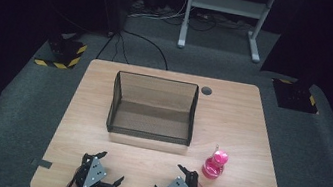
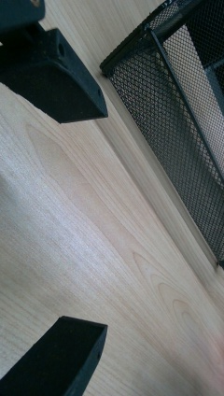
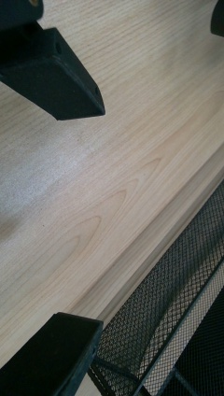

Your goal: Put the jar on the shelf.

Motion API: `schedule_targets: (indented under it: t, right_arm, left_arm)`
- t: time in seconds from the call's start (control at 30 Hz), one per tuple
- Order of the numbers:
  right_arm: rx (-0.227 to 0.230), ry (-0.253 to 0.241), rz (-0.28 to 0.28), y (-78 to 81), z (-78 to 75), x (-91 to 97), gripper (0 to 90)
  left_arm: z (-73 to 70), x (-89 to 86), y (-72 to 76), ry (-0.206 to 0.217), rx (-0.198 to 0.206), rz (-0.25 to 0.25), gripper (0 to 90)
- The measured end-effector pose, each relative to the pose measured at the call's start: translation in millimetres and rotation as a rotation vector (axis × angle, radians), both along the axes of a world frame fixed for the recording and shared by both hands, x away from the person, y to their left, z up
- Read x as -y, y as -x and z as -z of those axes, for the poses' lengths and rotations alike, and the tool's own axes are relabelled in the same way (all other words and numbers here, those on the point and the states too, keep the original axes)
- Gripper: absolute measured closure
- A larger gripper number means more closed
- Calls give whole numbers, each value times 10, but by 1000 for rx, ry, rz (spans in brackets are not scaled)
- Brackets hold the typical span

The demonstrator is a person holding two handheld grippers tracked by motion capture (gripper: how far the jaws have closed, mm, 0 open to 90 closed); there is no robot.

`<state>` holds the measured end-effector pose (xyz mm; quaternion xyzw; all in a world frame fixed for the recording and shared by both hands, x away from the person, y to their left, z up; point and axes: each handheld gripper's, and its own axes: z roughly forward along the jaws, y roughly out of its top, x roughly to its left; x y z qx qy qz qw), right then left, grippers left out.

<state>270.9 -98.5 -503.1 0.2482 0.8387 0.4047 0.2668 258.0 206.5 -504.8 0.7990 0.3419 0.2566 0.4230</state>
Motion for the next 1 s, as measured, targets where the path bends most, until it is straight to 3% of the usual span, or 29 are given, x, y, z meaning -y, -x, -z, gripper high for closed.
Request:
schedule_targets:
  t: [0.3, 0.53, 1.0]
  right_arm:
    - [6, -10, -5, 7, -3, 11, 3]
    - [10, -17, -10, 13, -5, 18, 5]
    - [18, -85, -6, 41, -102, 85, 9]
  left_arm:
    - [-1, -21, -19, 25, -20, 12, 10]
    - [-1, -10, -19, 13, -21, 25, 10]
    - [-2, -22, -21, 26, -23, 30, 10]
